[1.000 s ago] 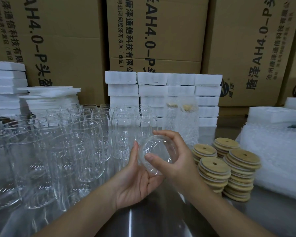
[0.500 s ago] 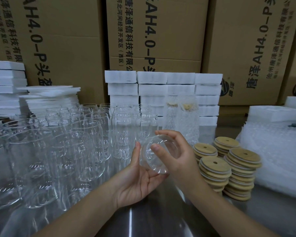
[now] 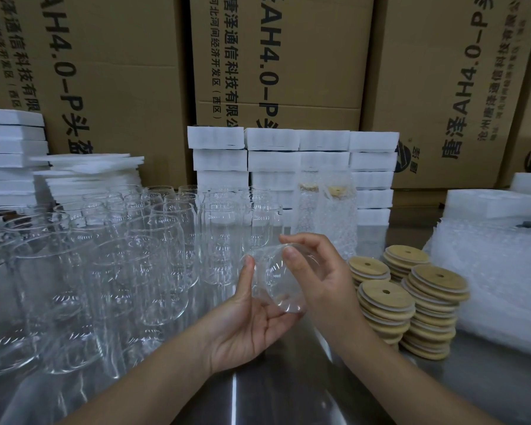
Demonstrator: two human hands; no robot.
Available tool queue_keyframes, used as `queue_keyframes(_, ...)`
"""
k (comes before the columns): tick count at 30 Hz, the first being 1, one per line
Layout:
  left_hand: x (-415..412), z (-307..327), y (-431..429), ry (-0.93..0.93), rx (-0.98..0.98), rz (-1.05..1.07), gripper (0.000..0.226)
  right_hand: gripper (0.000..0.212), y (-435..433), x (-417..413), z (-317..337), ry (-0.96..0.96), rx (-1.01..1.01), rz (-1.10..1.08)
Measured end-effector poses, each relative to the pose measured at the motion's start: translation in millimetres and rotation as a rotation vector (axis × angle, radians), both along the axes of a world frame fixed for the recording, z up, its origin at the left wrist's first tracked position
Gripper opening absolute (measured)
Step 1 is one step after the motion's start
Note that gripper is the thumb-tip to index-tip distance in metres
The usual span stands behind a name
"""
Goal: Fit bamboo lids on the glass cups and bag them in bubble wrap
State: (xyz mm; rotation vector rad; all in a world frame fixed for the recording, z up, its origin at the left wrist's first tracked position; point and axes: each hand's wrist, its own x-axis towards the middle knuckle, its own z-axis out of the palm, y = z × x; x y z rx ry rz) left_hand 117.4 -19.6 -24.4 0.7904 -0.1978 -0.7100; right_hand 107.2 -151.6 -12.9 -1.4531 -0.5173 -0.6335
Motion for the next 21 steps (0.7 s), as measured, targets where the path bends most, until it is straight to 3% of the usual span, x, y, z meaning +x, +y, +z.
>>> queue_keyframes(7,1.5,-1.3,-0.4,0.004,0.035,0.017,0.083,0.018,-0.9,0.4,0.4,0.004,0.010,-0.017)
queue_keyframes(11,2.8,-2.9,0.2,0.004,0.040,0.034,0.086,0.028,-0.5,-0.9,2.2,0.004,0.011,-0.032)
queue_keyframes(21,4.2,-7.2,-3.1,-0.059,0.102,0.076,0.090,0.028,-3.0,-1.3,5.9,0.048,0.048,-0.024)
